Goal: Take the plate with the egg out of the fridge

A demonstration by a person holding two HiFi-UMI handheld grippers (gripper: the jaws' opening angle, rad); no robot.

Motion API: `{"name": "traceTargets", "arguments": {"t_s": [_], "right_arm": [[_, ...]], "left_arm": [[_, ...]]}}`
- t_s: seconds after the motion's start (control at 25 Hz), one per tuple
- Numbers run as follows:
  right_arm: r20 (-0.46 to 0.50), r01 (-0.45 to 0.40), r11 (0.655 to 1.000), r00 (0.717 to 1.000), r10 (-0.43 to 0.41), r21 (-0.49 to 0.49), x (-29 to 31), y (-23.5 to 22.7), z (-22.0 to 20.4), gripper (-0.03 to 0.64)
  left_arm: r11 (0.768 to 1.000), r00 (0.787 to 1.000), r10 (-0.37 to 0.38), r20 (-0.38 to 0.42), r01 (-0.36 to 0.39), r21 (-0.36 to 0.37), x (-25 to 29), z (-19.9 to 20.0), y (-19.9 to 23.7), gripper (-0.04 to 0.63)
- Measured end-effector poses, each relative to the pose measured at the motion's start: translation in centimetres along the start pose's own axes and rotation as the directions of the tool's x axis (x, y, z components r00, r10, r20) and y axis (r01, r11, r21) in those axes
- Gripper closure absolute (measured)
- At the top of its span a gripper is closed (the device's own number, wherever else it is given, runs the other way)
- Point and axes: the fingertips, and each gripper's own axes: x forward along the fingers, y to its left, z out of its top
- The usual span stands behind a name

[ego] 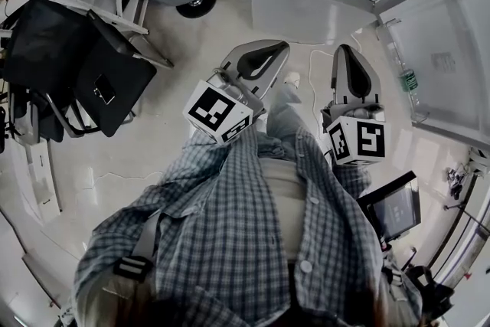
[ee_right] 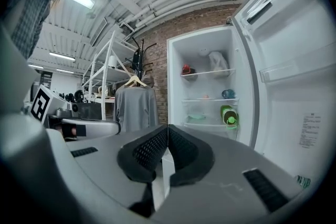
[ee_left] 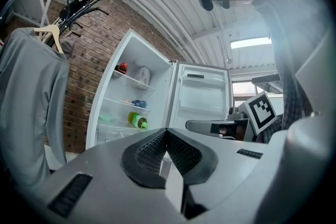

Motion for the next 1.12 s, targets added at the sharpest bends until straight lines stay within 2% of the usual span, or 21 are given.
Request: {"name": "traceTargets", "arguments": {"t_s": [0.28, 0.48, 0.72, 0.84, 0.96, 1.12], "right_arm": [[0.042, -0.046, 0.999, 0.998, 0.047, -0.029, 3.9, -1.9, 1.4, 0.608], [0.048, -0.056, 0.998, 0.997, 0.057, -0.02, 7.3, -4.7, 2.0, 0.609], [0.057, -0.084, 0.995, 0.995, 0.086, -0.045, 11.3, -8.6, 3.3, 0.608], [0.049, -0.082, 0.993, 0.995, 0.086, -0.086, 12.9, -10.3, 3.7, 0.608], [0.051, -0.113, 0.983, 0.991, 0.121, -0.141, 14.8, -11.3, 4.4, 0.609], [0.057, -0.126, 0.977, 0.989, 0.138, -0.173, 16.6, -12.9, 5.5, 0.608]], "left_arm": [[0.999, 0.999, 0.042, 0.009, -0.042, 0.001, 2.7, 0.4, 2.4, 0.588], [0.999, 0.999, 0.04, 0.011, -0.04, 0.034, 6.4, 1.5, 4.1, 0.588], [0.997, 0.998, 0.06, 0.025, -0.061, 0.042, 11.6, 2.4, 6.5, 0.588], [0.997, 0.997, 0.075, 0.031, -0.076, 0.03, 13.8, 2.8, 7.2, 0.588], [0.996, 0.996, 0.085, 0.033, -0.086, 0.03, 16.0, 3.3, 8.2, 0.588], [0.995, 0.995, 0.096, 0.038, -0.098, 0.034, 18.6, 4.2, 9.4, 0.588]]}}
